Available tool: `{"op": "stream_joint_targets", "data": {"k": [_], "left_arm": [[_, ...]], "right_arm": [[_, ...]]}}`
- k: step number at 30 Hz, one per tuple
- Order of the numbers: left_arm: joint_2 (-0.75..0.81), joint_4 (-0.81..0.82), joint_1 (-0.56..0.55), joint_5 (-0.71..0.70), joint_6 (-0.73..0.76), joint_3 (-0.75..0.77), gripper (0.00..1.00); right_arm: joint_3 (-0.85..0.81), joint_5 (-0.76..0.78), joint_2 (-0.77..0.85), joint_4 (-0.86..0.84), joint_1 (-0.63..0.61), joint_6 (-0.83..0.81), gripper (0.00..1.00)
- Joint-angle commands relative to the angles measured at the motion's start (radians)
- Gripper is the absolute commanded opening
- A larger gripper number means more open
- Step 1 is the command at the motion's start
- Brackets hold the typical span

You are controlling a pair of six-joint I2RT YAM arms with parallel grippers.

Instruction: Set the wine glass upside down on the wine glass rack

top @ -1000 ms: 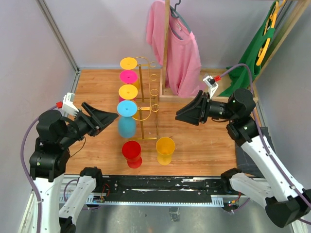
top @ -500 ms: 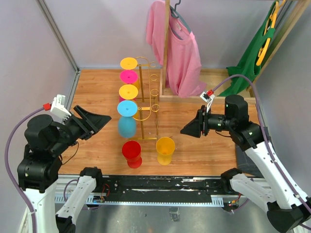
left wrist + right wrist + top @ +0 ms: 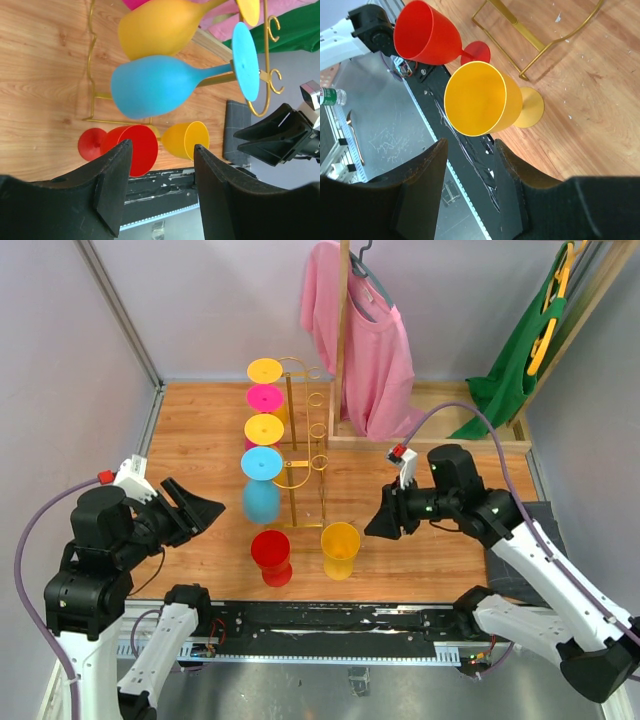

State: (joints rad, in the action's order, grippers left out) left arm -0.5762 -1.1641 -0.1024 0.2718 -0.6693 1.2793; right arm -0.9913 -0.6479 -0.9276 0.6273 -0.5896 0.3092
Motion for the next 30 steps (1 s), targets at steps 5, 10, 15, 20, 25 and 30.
{"op": "stream_joint_targets", "data": {"k": [5,10,15,20,25,30], "left_arm": [[0.014,-0.006,-0.005,-0.051,-0.001,-0.019,0.57],[0.022,0.023,-0.005,-0.048,-0.027,-0.029,0.58],[0.022,0.037,-0.005,-0.034,-0.039,-0.031,0.58],[0.028,0.036,-0.005,-0.037,-0.042,-0.033,0.58],[0.029,0.036,-0.005,-0.039,-0.042,-0.034,0.58],[0.031,0.037,-0.005,-0.041,-0.044,-0.035,0.58]], "right_arm": [[-0.008,0.185,-0.085,0.051,-0.117,-0.032,0.42],[-0.014,0.252,-0.141,0.052,-0.153,-0.031,0.41],[-0.032,0.279,-0.198,0.051,-0.186,-0.026,0.41],[-0.057,0.303,-0.235,0.049,-0.217,-0.025,0.42],[-0.078,0.33,-0.264,0.049,-0.243,-0.027,0.42],[-0.082,0.373,-0.292,0.062,-0.27,-0.031,0.32]]}}
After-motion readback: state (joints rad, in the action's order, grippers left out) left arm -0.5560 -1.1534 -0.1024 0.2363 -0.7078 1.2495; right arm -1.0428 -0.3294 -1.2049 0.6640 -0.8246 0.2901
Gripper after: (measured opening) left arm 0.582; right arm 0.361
